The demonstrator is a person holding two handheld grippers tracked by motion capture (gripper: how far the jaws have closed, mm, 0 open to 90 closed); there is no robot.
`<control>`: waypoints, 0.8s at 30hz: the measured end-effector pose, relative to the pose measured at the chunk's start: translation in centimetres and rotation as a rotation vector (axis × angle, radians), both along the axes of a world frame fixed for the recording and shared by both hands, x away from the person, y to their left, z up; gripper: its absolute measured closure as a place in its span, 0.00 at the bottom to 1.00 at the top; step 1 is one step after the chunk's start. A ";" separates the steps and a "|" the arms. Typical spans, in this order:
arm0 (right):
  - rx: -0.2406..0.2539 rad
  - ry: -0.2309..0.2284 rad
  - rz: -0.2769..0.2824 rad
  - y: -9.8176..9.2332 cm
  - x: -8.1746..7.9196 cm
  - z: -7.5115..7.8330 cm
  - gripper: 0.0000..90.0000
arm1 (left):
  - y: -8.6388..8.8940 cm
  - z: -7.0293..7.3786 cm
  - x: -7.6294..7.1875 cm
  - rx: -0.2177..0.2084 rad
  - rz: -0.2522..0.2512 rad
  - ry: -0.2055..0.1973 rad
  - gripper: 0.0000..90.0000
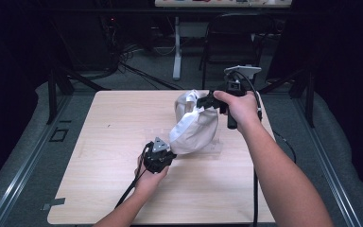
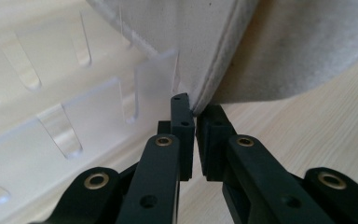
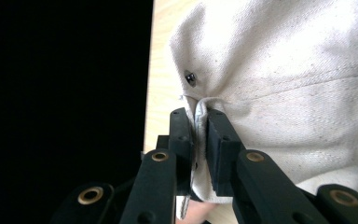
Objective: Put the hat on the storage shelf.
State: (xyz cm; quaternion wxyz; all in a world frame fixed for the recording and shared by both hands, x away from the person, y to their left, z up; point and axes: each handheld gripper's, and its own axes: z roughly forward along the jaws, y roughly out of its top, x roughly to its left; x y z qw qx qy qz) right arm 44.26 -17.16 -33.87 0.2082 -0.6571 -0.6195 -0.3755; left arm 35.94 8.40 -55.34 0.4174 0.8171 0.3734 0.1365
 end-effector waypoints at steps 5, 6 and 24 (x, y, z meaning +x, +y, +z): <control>-0.015 0.015 0.000 0.2 0.1 -0.9 0.91 | 0.1 -0.5 -0.1 -0.019 0.008 -0.002 0.96; -0.014 0.013 -0.003 0.1 0.1 -0.9 0.91 | 0.1 -0.5 -0.1 -0.021 0.009 -0.002 0.96; 0.008 -0.008 -0.012 -1.4 -0.9 -0.5 0.83 | 2.0 0.4 -1.6 -0.033 0.009 -0.015 0.80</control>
